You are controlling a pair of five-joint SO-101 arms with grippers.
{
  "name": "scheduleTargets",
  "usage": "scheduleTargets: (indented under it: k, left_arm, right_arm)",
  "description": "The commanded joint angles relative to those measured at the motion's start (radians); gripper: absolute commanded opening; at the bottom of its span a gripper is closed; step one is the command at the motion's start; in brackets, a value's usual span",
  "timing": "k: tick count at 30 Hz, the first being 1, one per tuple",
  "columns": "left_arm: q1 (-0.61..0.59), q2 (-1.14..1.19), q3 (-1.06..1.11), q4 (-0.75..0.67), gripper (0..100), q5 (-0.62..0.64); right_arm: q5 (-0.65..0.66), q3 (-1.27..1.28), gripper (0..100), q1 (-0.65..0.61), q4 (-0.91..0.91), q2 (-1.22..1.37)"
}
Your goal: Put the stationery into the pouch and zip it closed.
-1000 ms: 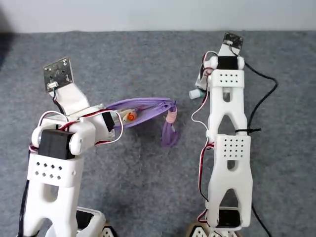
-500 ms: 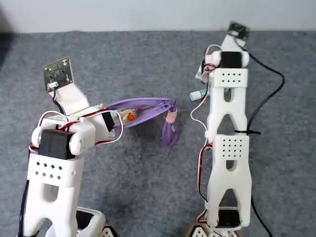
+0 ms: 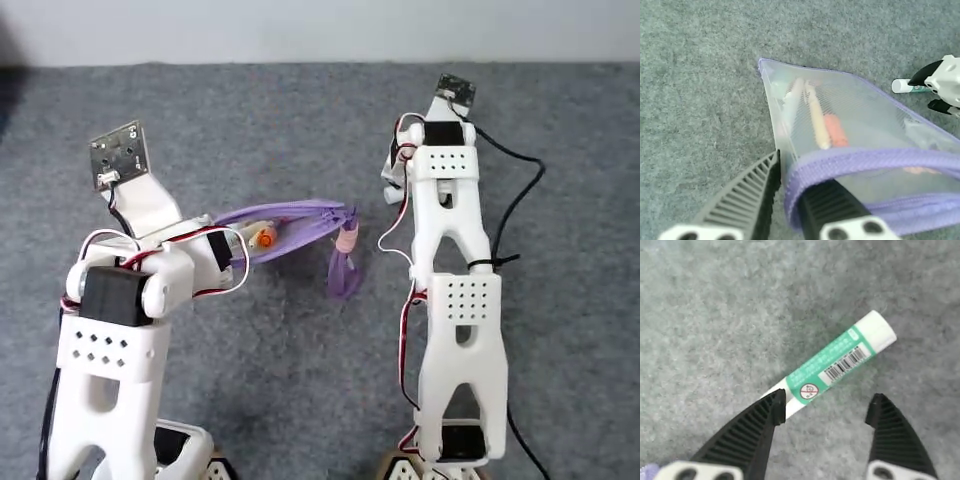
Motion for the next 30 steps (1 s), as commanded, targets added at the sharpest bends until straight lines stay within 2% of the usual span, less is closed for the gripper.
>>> scheduleTargets:
  k: [1, 8, 13, 18, 23, 30]
  left_arm:
    - [0.003, 0.008, -0.001, -0.02, 1, 0.008]
    - [0.005, 0.008, -0.001, -0.02, 1, 0.008]
    - [0.006, 0.011, 0.001, -0.031, 1, 0.008]
    - [0.008, 0.015, 0.001, -0.057, 1, 0.008]
    - [0.008, 0.015, 0.002, -0.063, 1, 0.008]
    - [0.008, 0.015, 0.002, -0.057, 1, 0.008]
  right_arm:
    - [-0.005, 0.044, 19.8, 0.033, -0.001, -0.012]
    - [-0.005, 0.044, 10.6, 0.099, 0.188, -0.031]
    - [-0.003, 0.044, 10.2, 0.143, 0.325, -0.101]
    - [0.049, 0.044, 10.2, 0.134, 0.337, -0.228]
    - [0.048, 0.046, 10.2, 0.07, 0.197, -0.341]
    - [0.049, 0.054, 10.2, 0.01, -0.186, -0.246]
